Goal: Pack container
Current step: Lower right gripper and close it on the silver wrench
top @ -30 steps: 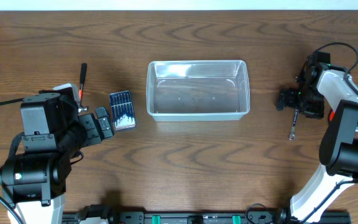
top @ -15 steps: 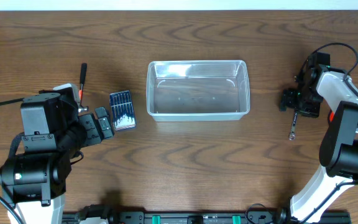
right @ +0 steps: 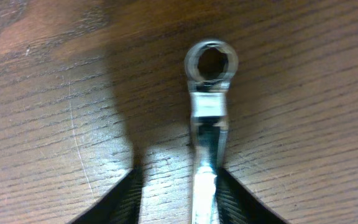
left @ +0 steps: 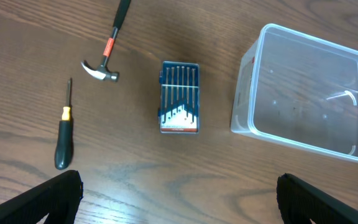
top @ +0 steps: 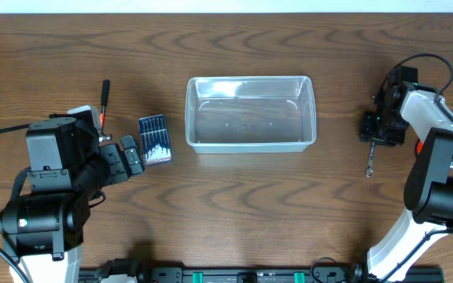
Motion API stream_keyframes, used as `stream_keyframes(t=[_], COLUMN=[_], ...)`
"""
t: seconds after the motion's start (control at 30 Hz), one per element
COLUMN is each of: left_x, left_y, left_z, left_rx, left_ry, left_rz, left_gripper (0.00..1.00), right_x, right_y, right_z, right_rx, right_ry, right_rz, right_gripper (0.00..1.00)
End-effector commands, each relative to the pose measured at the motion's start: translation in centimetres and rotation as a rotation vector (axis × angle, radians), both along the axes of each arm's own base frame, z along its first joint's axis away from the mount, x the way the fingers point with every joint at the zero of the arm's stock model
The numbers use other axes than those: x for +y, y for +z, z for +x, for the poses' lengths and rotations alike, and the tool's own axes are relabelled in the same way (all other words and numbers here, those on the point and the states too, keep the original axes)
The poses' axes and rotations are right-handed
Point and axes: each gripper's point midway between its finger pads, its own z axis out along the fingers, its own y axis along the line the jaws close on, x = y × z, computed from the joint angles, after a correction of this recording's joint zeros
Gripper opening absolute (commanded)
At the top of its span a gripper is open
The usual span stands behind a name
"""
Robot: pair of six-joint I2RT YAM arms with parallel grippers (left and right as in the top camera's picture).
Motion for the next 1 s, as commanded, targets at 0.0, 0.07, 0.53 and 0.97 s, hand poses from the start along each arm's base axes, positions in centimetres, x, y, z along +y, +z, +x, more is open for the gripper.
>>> stream_keyframes(t=[0.0, 0.07, 0.53, 0.97], left_x=[0.16, 0.16, 0.16, 0.16], left_y=[0.96, 0.96, 0.96, 0.96], left_z=[0.14, 0.14, 0.14, 0.14], left_rx=[-0.027, -0.027, -0.027, -0.027], left_ry=[-0.005, -0.005, -0.005, -0.005], left_rz=[0.019, 0.019, 0.019, 0.019], left_gripper=[0.98, 0.98, 0.98, 0.98], right_x=[0.10, 0.10, 0.10, 0.74], right_y=[-2.29, -2.29, -2.29, -1.80], right_z=[-2.11, -2.11, -2.09, -1.62], right_rx=[0.084, 0.084, 0.083, 0.056], right_ry=[-0.002, -0.002, -0.002, -0.001], right_rz=[0.002, 0.002, 0.002, 0.036], right_gripper=[0.29, 0.26, 0.01, 0.01])
